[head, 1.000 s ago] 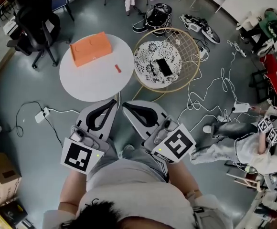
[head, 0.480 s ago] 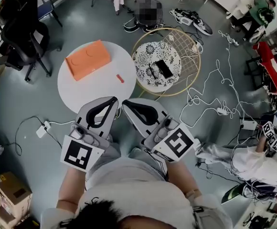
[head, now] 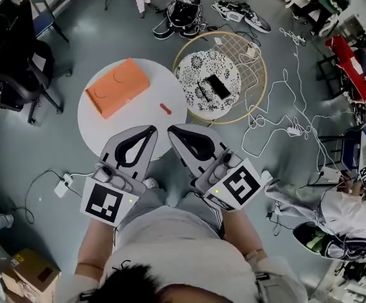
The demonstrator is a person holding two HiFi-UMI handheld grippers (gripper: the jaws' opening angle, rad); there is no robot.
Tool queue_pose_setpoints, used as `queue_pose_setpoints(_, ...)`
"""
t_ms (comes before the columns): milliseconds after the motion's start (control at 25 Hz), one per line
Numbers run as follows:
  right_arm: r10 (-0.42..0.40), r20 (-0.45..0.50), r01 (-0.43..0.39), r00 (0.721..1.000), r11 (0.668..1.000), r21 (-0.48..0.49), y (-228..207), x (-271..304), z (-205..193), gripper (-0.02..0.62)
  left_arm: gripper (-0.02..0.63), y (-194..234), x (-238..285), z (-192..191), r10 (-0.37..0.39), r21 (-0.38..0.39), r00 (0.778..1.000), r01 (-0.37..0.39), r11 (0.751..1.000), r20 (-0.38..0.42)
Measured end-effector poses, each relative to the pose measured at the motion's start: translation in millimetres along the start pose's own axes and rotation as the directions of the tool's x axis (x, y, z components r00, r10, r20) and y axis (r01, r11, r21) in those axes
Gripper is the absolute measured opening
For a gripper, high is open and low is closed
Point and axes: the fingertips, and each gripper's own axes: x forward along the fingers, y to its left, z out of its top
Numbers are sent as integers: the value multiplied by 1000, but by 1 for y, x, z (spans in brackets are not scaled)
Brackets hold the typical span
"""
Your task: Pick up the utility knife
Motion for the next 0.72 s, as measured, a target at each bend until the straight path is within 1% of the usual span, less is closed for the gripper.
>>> queue_pose_setpoints(200, -65, -23, 65, 998, 998, 3, 1, 5, -8, 9, 11, 13, -5, -6, -39, -3, 999, 39, 999, -1)
queue_pose_setpoints(400, -102, -55, 102, 993, 995, -7, 2, 6, -9, 9, 11, 18, -8, -5, -59, -37, 998, 60, 998, 18)
queue_pose_setpoints(560, -119, -74, 118, 990, 993, -18, -6, 5, -12, 9, 11, 19, -6, -4, -59, -38, 998, 60, 998, 22)
queue_pose_setpoints(720, -110, -83, 110, 991, 994, -5, -16, 9, -18, 9, 11, 24, -6, -9, -31, -40, 999, 32, 999, 12)
